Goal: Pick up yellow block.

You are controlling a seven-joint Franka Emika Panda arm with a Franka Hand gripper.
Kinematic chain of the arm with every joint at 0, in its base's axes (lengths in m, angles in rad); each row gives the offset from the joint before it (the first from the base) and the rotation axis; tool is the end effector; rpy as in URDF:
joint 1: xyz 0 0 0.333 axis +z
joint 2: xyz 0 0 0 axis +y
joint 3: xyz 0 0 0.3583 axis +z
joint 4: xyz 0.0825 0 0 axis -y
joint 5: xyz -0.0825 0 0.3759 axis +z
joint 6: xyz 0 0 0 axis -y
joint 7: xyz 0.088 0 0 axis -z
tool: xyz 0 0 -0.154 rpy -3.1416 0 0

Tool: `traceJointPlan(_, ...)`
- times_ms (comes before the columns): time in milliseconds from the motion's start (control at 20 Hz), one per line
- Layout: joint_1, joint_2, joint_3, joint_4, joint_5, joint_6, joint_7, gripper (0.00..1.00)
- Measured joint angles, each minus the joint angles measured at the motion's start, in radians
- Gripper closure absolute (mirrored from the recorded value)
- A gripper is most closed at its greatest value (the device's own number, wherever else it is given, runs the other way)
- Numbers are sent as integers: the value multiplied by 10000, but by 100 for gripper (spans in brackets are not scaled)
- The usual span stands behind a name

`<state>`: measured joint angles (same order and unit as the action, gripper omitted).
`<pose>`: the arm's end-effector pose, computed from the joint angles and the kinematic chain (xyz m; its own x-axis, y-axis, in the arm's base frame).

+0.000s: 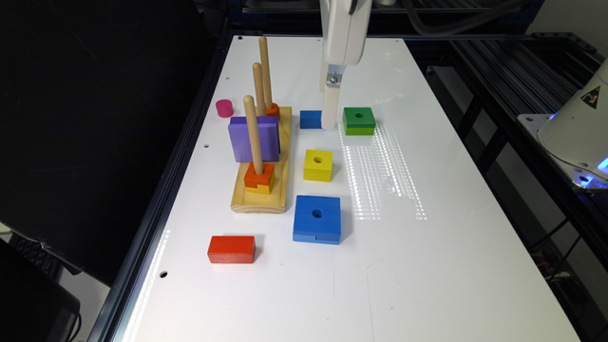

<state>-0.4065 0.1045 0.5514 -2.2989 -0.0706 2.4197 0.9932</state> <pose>0.5192 0.0730 0.3137 0.6970 -0.7170 0.0129 -0.7164 -0.6970 -0.0313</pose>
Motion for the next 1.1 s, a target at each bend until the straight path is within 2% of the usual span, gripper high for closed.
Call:
traceJointPlan(150, -50, 162, 51, 36, -174, 60, 70, 0)
traceJointPlan(400, -141, 235, 164, 66, -260, 64, 155, 0)
traceJointPlan(500, -154, 407, 174, 36, -378, 158, 254, 0)
traceJointPlan(600, -179, 784, 149, 1, -647, 464, 366, 0)
traceJointPlan(750, -243, 1259, 131, 63, -1041, 782, 643, 0)
traceJointPlan(800, -253, 1310, 139, 87, -1120, 797, 678, 0)
traceJointPlan(900, -260, 1330, 168, 114, -1186, 792, 722, 0)
traceJointPlan(1100, -271, 1306, 174, 111, -1222, 767, 779, 0)
